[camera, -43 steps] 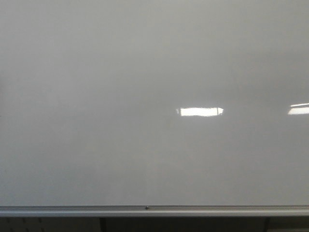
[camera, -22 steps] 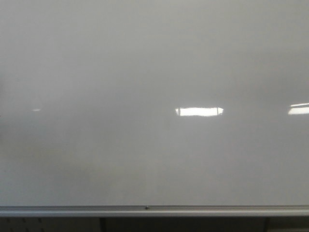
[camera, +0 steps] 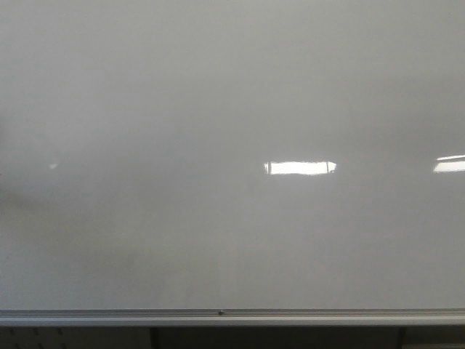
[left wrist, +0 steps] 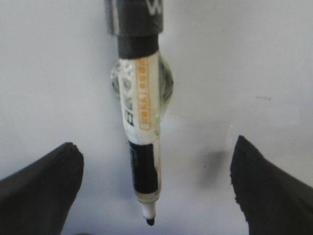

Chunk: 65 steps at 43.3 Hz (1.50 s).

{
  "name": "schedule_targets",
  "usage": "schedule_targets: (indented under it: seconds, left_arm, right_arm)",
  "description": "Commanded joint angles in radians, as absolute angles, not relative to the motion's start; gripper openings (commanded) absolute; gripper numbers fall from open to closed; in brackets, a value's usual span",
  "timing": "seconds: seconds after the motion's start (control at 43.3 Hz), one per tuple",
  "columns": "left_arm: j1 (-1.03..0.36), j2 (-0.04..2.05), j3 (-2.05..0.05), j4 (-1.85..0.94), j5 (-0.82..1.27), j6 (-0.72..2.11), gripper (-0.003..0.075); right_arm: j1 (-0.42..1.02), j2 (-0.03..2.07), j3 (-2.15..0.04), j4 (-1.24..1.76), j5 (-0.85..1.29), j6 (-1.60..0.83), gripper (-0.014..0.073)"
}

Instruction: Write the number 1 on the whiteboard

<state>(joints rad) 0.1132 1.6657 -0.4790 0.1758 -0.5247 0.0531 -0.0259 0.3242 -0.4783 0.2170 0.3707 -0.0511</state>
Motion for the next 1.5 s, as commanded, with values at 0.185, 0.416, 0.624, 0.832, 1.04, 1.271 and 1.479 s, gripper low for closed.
schedule_targets:
  seconds: [0.185, 0.416, 0.624, 0.832, 1.04, 1.271, 1.479]
  left_arm:
    - [0.114, 1.681, -0.525, 0.173, -0.603, 0.052, 0.0484]
    - [0.114, 1.699, -0.529, 0.173, -0.606, 0.052, 0.0419]
    - [0.114, 1.699, -0.529, 0.174, -0.619, 0.052, 0.0223]
    - [0.114, 1.699, -0.529, 0.175, -0.663, 0.052, -0.0012]
    - [0.114, 1.699, -0.529, 0.175, -0.665, 0.052, -0.002]
    - [0.092, 1.635, -0.534, 0.175, -0.437, -0.094, -0.002]
    - [0.006, 1.514, -0.612, 0.185, -0.04, -0.153, -0.002]
  right_arm:
    - [-0.026, 0.34, -0.512, 0.217, 0.287, -0.053, 0.0474]
    - [-0.026, 0.34, -0.512, 0.217, 0.289, -0.053, 0.0474]
    - [-0.026, 0.34, -0.512, 0.217, 0.289, -0.053, 0.0474]
    - [-0.026, 0.34, -0.512, 0.217, 0.289, -0.053, 0.0474]
    - [-0.026, 0.34, -0.512, 0.217, 0.289, -0.053, 0.0474]
    - [-0.026, 0.34, -0.512, 0.217, 0.299, -0.053, 0.0474]
    - [-0.026, 0.34, -0.512, 0.218, 0.34, -0.053, 0.0474]
